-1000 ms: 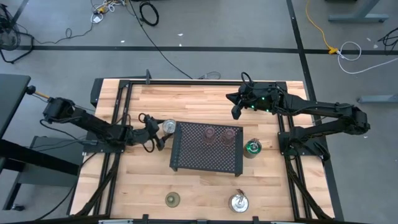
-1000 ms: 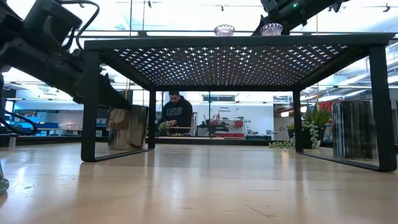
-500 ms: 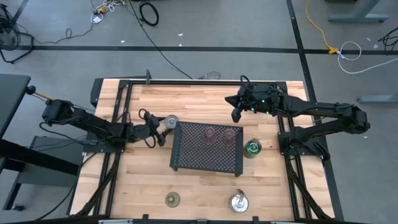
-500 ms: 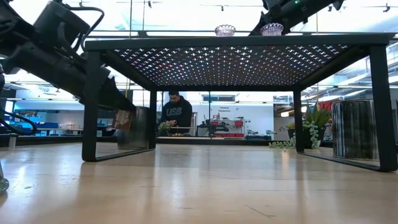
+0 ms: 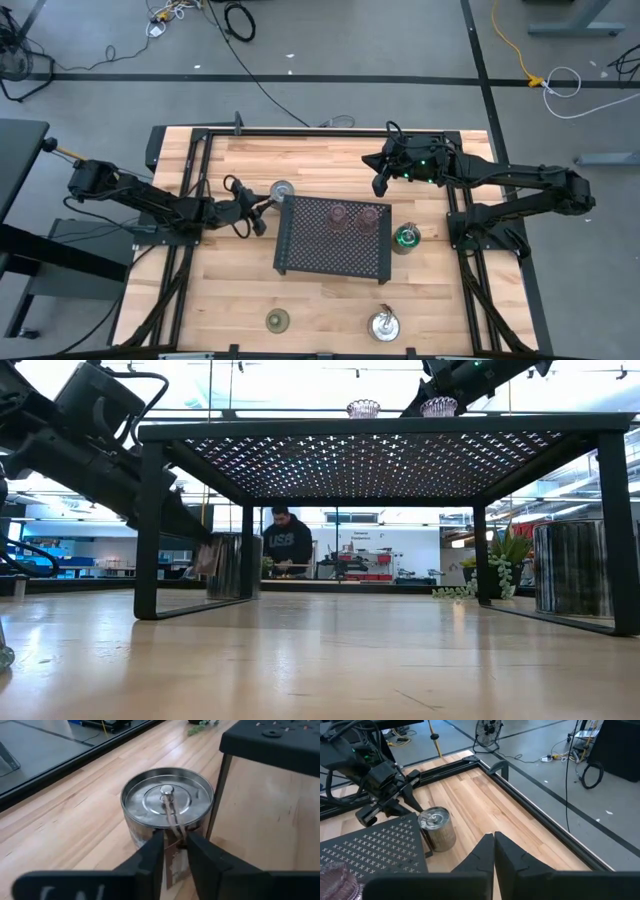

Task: Pick & Place candle stick holders
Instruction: Put the top brown scented candle on the shelf

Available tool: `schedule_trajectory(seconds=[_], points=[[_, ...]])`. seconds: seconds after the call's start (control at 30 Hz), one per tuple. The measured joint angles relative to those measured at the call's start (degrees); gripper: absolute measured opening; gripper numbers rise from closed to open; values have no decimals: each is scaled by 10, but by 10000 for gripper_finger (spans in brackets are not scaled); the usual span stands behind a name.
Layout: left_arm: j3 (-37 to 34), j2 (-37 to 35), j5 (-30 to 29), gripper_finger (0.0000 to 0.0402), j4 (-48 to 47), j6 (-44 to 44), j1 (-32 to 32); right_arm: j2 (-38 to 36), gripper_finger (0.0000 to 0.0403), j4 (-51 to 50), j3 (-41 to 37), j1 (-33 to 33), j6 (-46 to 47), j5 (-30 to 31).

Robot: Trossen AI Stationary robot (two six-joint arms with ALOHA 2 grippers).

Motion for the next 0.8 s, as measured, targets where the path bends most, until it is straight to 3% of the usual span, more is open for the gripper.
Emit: schedule_trajectory(seconds=[0.33,0.6,0.8], points=[[0,0,-88,76,3,17,0,0,13,-5,0,0,4,0],[8,-44,-90,80,42,46,0,0,13,-5,0,0,4,0],[76,-92,-81,80,-31,114,11,0,13,-9,0,0,2,0]])
